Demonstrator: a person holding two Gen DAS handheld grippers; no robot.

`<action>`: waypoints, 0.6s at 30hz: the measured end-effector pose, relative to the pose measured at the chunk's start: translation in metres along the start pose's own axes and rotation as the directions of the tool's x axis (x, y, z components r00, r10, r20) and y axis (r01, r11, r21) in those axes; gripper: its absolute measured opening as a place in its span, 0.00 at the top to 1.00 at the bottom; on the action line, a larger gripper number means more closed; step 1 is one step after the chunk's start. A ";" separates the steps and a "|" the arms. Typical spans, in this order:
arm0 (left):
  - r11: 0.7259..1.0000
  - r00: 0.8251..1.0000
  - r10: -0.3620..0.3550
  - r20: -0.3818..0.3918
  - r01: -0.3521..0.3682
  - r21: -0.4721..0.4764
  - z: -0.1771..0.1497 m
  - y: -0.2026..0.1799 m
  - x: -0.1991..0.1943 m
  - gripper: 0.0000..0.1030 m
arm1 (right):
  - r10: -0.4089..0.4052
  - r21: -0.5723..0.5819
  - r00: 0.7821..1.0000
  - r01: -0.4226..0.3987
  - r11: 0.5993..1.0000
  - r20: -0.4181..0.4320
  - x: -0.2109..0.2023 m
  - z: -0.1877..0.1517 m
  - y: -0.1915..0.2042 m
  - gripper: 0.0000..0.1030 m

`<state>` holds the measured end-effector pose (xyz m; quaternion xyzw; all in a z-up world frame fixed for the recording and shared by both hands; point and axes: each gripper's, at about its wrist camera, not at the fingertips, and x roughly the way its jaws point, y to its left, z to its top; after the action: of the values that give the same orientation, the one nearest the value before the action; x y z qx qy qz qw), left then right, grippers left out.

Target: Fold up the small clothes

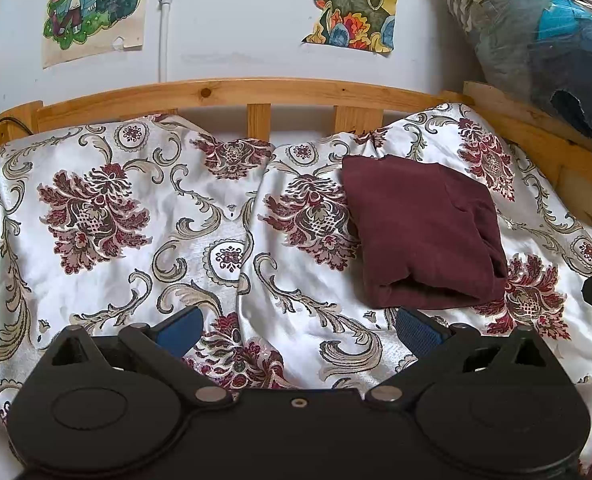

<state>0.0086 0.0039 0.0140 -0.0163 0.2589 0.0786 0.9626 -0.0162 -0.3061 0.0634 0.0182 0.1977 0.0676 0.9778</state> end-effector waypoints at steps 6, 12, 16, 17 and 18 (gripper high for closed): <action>0.999 1.000 -0.016 -0.024 0.017 0.040 0.000 -0.003 0.001 0.01 | 0.000 0.000 1.000 0.000 1.000 0.000 0.000 0.000 0.000 0.00; 0.998 1.000 0.005 -0.010 -0.004 0.066 0.000 -0.005 -0.001 0.01 | 0.000 0.000 1.000 0.000 1.000 -0.001 0.000 0.000 0.000 0.00; 0.998 1.000 0.002 -0.012 -0.001 0.061 0.000 -0.004 -0.001 0.01 | 0.000 -0.001 1.000 0.000 1.000 -0.001 0.000 0.000 0.000 0.00; 0.998 1.000 0.002 -0.012 -0.001 0.063 0.000 -0.004 -0.002 0.01 | 0.000 0.000 1.000 0.000 1.000 -0.001 0.000 0.000 0.000 0.00; 0.998 1.000 0.003 -0.011 -0.003 0.065 0.000 -0.004 -0.002 0.01 | 0.000 0.000 1.000 0.000 1.000 -0.001 0.000 0.000 0.000 0.00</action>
<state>0.0081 -0.0007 0.0150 0.0149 0.2669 0.0714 0.9610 -0.0163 -0.3062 0.0636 0.0179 0.1984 0.0676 0.9776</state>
